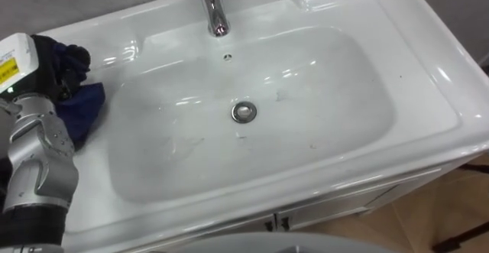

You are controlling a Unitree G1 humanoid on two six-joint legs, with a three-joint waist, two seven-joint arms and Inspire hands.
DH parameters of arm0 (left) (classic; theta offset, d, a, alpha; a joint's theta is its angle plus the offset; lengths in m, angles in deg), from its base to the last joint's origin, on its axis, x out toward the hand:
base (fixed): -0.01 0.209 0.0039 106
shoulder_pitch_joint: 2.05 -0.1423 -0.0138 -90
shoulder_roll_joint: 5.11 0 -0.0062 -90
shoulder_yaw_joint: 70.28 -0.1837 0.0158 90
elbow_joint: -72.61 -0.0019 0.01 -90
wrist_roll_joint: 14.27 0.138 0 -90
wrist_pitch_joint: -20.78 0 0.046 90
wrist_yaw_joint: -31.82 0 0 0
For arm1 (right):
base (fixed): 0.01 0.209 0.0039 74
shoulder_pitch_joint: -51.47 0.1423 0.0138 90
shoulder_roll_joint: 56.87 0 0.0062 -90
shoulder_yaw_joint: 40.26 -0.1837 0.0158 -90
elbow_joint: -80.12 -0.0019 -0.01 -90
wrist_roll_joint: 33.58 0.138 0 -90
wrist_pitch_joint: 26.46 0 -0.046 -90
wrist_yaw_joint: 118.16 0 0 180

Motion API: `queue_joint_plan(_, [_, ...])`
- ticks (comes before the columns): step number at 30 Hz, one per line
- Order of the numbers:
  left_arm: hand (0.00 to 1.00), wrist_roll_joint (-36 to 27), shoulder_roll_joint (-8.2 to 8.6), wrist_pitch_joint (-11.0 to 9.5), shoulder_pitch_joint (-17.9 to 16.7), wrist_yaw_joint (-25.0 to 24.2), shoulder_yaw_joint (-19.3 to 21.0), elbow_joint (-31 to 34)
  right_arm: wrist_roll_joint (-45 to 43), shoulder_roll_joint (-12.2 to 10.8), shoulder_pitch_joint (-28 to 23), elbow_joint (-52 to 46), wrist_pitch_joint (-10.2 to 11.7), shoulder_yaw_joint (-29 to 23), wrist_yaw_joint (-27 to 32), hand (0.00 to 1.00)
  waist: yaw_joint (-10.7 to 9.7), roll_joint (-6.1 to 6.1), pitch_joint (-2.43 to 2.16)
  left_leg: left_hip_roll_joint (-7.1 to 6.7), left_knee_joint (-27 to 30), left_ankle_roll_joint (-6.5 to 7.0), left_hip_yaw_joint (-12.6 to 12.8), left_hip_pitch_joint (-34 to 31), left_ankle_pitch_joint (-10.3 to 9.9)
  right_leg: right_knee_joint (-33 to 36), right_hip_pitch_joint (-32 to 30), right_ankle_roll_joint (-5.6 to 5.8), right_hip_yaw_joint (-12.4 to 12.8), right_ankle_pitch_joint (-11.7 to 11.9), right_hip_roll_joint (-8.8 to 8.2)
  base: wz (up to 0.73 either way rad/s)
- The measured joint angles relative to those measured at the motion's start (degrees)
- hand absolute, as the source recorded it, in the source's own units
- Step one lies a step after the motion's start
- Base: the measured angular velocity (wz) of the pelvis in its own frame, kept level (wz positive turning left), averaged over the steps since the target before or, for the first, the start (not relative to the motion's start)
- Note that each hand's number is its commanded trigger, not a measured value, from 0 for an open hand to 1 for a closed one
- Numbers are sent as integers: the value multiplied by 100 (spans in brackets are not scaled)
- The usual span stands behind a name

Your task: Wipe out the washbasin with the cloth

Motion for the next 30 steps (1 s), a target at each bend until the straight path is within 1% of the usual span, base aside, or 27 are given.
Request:
queue_joint_plan(1, [3, 0, 0, 0, 0, 0, 0, 0, 0, 0, 0, 0, 1, 0, 0, 0, 0, 2, -1, 0, 0, 0, 0, -7, 0, 1, -8, 0, 0, 0, 0, 0])
queue_joint_plan(2, [0, 0, 0, -1, 0, 0, 0, 0, 0, 0, 0, 0, 2, 0, 0, 0, 1, 4, -2, 0, 2, 0, -1, -28, 0, 2, -20, 0, -4, 0, 0, 0])
queue_joint_plan(16, [0, 1, 0, -17, 3, 6, 2, 2, 2, 2, -3, -9, 1, -3, 2, 0, 8, 1, 1, 0, 22, 0, -6, -39, 0, 13, -35, 0, -14, 0, -5, 0])
queue_joint_plan(21, [0, 18, -1, -28, 98, 34, 1, 2, 12, 2, 17, -7, -1, 4, 11, 0, 15, 10, 0, -3, 27, 0, -6, -37, 0, 18, -56, 0, 7, 0, -7, 0])
queue_joint_plan(27, [0, 432, -3, -35, 113, 199, 2, 16, 7, 1, 30, -5, 6, -3, 120, 0, 4, 24, -2, -1, 33, 0, -11, -56, 0, 12, -49, 0, -2, 0, -5, 0])
queue_joint_plan(30, [0, 625, -11, -37, 116, 307, 4, 106, -3, 1, 50, -9, 8, -9, 210, 0, 16, 44, -16, -2, 31, 0, -11, -76, 0, 9, -93, 0, 6, 0, -6, 0])
